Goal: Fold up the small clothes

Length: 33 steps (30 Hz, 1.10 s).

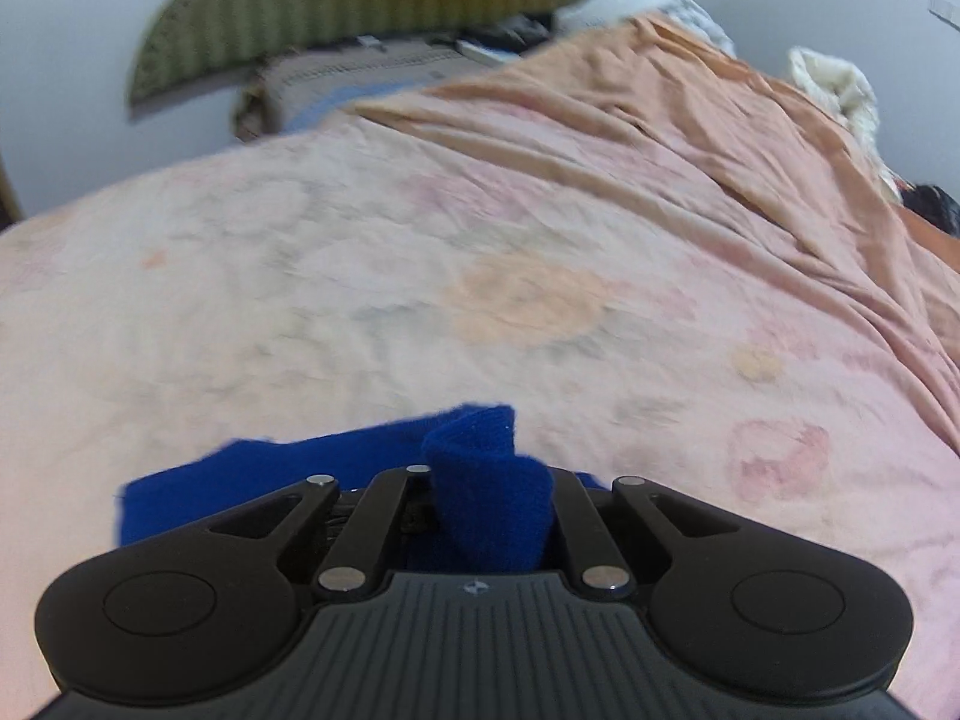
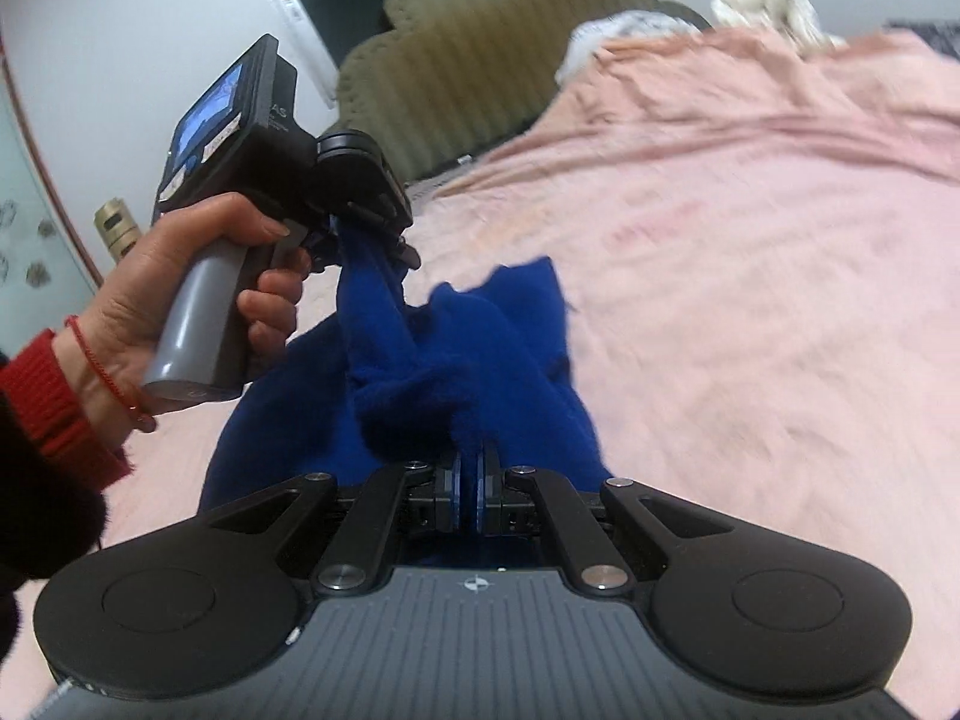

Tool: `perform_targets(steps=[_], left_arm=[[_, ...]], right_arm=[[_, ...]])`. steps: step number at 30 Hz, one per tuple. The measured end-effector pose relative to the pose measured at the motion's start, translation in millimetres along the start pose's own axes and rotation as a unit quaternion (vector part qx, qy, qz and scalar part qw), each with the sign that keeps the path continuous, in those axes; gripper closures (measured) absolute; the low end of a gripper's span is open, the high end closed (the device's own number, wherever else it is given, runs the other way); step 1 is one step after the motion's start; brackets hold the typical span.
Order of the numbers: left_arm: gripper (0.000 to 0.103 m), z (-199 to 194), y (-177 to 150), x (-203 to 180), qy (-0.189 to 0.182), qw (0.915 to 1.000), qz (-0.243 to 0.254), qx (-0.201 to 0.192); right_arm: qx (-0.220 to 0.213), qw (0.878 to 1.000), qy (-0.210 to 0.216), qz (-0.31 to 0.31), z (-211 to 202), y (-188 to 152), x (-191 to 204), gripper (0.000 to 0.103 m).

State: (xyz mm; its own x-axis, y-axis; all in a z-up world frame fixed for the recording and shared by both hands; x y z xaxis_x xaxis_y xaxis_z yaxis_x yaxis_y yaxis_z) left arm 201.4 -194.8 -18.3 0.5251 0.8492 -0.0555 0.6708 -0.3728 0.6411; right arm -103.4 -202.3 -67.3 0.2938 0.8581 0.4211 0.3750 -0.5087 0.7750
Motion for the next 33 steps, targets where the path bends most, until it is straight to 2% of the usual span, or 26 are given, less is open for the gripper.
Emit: perform_targets(steps=[2,3,4,7,9,13,14,15,16,17,18,20,23,27,31,32,33], left_arm=[[0.096,5,0,-5,-0.01,0.9999,-0.005,0.01],[0.095,6,1,-6,-0.017,0.9998,-0.009,0.009],[0.094,6,2,-6,-0.025,0.9996,-0.015,0.005],[0.092,4,6,-4,-0.072,0.9962,-0.049,0.004],[0.092,3,9,-3,-0.097,0.9926,-0.072,0.002],[0.091,-2,13,-1,-0.12,0.9866,-0.11,0.01],[0.089,-6,13,0,-0.123,0.9863,-0.11,0.009],[0.084,-9,13,2,-0.123,0.9868,-0.104,0.009],[0.079,-14,12,4,-0.121,0.9877,-0.099,0.011],[0.068,-20,9,9,-0.116,0.9888,-0.095,0.008],[0.051,-27,7,13,-0.11,0.9899,-0.09,0.001],[0.03,-42,4,23,-0.084,0.9932,-0.078,-0.02],[0.027,-56,8,35,-0.052,0.9952,-0.063,-0.055],[0.027,-65,11,47,-0.014,0.9958,-0.057,-0.069],[0.027,-78,-19,52,0.019,0.9974,-0.02,-0.067],[0.027,-83,-33,55,0.032,0.9971,-0.006,-0.069],[0.027,-87,-45,59,0.045,0.9963,0.006,-0.072]], right_arm=[[0.014,1.0,0.012,0.024,2,1,-11,0.097],[0.02,0.999,0.019,0.04,3,2,-16,0.088],[0.026,0.998,0.025,0.054,4,3,-21,0.085],[0.031,0.993,0.051,0.104,10,11,-35,0.077],[0.032,0.988,0.072,0.131,15,17,-39,0.065],[0.038,0.986,0.089,0.139,31,29,-37,0.064],[0.038,0.985,0.089,0.14,34,30,-35,0.068],[0.036,0.985,0.089,0.144,35,31,-34,0.088],[0.032,0.984,0.086,0.151,35,33,-35,0.091],[0.027,0.984,0.082,0.155,31,33,-35,0.091],[0.02,0.985,0.078,0.154,27,34,-36,0.092],[0.011,0.985,0.072,0.159,17,34,-40,0.092],[0.014,0.982,0.077,0.174,4,29,-45,0.093],[0.026,0.982,0.06,0.175,-2,20,-48,0.093],[0.037,0.982,0.052,0.175,5,20,-54,0.092],[0.036,0.983,0.047,0.173,5,21,-56,0.087],[0.031,0.984,0.043,0.168,3,24,-58,0.087]])
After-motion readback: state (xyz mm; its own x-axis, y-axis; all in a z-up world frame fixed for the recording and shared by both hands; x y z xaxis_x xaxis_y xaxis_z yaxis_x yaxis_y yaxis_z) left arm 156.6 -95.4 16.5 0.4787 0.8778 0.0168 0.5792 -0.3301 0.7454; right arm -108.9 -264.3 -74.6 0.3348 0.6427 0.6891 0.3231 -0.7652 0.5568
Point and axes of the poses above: each gripper's, at about its wrist camera, not at the fingertips, and z roughly the way its jaws point, x to its left, y to its top, the point moved 3 cm from there along z, roughly the way its jaws point
